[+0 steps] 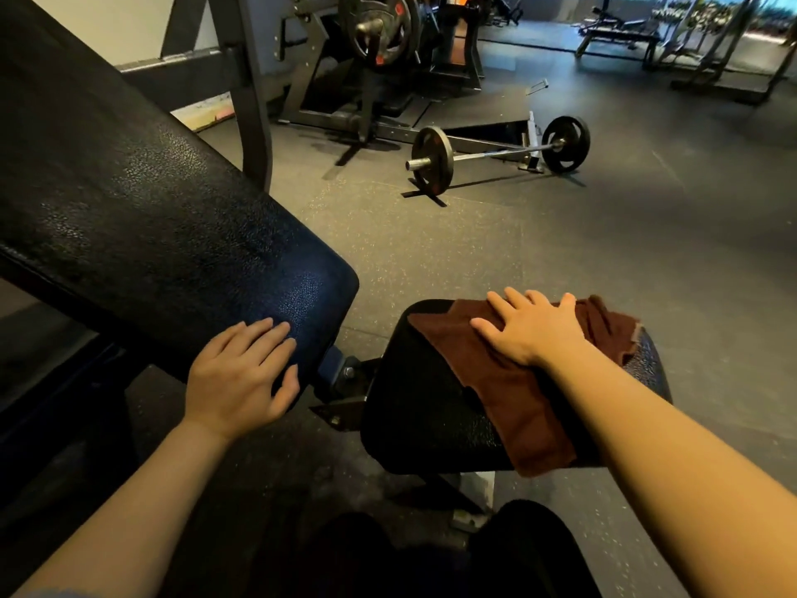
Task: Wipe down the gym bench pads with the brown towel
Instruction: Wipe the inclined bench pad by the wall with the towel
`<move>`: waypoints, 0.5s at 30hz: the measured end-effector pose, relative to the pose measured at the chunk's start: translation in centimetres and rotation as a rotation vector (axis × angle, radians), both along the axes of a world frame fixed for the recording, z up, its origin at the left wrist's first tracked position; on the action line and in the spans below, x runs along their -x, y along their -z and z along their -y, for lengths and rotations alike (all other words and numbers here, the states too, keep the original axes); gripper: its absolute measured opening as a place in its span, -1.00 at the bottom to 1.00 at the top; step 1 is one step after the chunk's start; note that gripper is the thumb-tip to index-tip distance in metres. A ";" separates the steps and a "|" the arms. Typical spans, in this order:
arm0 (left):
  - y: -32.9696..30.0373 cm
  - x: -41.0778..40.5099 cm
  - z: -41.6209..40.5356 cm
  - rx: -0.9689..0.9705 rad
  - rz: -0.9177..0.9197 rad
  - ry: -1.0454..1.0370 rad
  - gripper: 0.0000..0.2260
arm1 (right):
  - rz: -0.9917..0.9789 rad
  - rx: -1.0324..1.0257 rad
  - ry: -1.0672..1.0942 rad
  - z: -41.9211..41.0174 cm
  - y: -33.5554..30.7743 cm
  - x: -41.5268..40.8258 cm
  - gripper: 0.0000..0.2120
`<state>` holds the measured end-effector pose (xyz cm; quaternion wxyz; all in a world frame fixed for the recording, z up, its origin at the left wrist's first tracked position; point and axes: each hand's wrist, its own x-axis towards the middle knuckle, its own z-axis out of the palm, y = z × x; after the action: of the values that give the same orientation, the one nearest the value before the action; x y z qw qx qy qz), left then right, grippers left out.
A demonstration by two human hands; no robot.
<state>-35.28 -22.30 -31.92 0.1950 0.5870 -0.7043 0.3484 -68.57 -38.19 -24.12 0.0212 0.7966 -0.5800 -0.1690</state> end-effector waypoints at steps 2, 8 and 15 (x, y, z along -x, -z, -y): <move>0.0 0.0 0.0 0.016 0.009 -0.003 -0.66 | 0.007 -0.006 -0.037 -0.1 0.7 -1.9 -0.22; 0.0 0.0 0.1 0.003 0.021 -0.019 -0.66 | 0.009 -0.040 -0.188 -0.1 3.8 -8.3 -0.16; 0.0 -0.3 -0.3 -0.135 0.021 -0.094 -0.65 | 0.029 -0.102 -0.359 -3.6 5.4 -10.4 -0.27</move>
<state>-35.01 -22.03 -31.89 0.1309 0.6276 -0.6999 0.3147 -58.14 -34.61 -29.48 0.0024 0.8896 -0.4196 -0.1803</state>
